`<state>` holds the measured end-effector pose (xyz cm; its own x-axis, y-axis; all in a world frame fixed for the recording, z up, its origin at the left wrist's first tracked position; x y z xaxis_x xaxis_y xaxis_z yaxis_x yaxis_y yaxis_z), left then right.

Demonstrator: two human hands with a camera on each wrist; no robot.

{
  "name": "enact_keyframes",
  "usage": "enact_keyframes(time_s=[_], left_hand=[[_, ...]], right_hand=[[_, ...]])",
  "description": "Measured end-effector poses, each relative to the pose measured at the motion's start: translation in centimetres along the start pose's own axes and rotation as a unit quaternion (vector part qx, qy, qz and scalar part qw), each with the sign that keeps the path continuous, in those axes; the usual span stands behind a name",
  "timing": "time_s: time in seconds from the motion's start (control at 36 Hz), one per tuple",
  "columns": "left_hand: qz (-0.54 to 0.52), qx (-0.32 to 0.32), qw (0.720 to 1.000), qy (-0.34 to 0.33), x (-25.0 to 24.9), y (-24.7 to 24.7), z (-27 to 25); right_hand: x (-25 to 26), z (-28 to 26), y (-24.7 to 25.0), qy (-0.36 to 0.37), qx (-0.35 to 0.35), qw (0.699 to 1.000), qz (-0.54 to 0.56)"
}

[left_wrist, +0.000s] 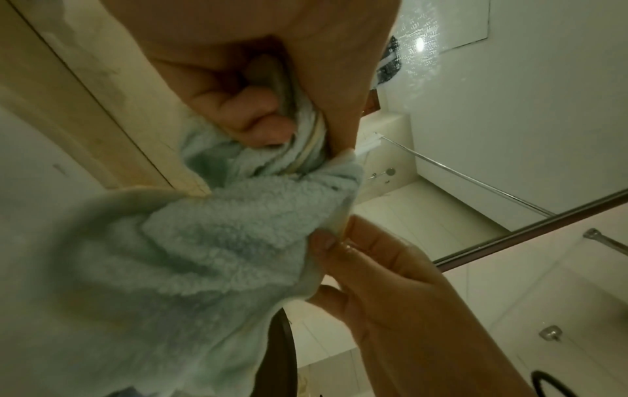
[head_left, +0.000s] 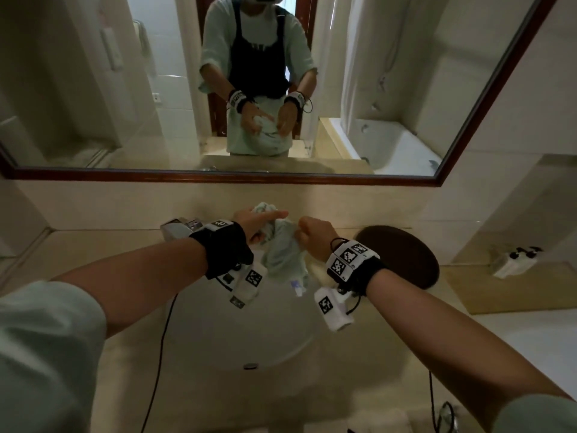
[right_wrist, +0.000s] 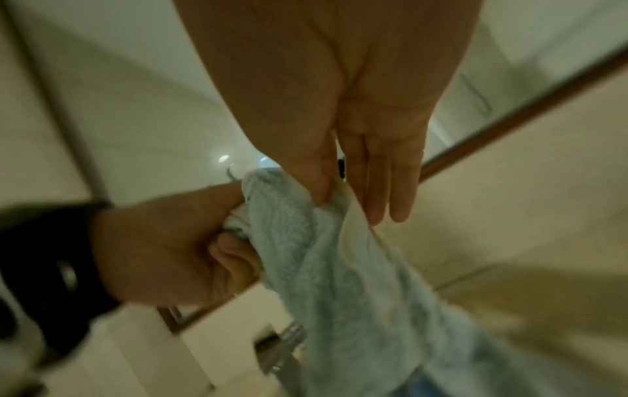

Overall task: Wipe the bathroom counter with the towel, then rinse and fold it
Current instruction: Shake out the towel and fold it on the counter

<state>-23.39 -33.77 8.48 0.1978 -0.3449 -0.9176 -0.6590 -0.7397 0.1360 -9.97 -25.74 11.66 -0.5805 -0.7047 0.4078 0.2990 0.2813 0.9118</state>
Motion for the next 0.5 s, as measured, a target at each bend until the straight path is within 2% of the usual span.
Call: enact_keyframes(time_s=[0.11, 0.19, 0.28, 0.36, 0.44, 0.5], left_hand=[[0.028, 0.020, 0.999, -0.003, -0.7, 0.8, 0.3], [0.078, 0.068, 0.994, -0.026, -1.9, 1.2, 0.0], [0.115, 0.076, 0.989, -0.059, -3.7, 2.2, -0.6], [0.171, 0.100, 0.977, -0.082, -5.1, 2.8, -1.0], [0.222, 0.129, 0.962, -0.092, -6.2, 2.9, -1.1], [0.256, 0.167, 0.946, -0.109, -7.3, 2.6, -1.8]], right_hand=[[-0.6, -0.4, 0.8, -0.080, -0.046, 0.980, 0.175], [-0.5, -0.7, 2.1, -0.091, -0.082, 0.973, 0.194], [-0.3, -0.3, 4.2, -0.080, -0.149, 0.958, 0.231], [-0.4, 0.4, 7.0, -0.093, -0.223, 0.922, 0.303], [-0.7, 1.0, 9.3, -0.124, -0.253, 0.879, 0.385], [-0.3, 1.2, 10.6, -0.127, -0.263, 0.864, 0.410]])
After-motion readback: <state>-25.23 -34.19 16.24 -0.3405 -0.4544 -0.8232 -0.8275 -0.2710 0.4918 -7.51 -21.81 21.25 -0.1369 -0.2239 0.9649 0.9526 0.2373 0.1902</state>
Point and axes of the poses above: each hand's wrist, its own z-axis towards the middle knuckle, its own y-axis out of the back of the hand, x = y × z, the point moved 6 cm from there along z, towards the middle knuckle, and after that the axes turned 6 degrees about -x, right-handed, at the moved point
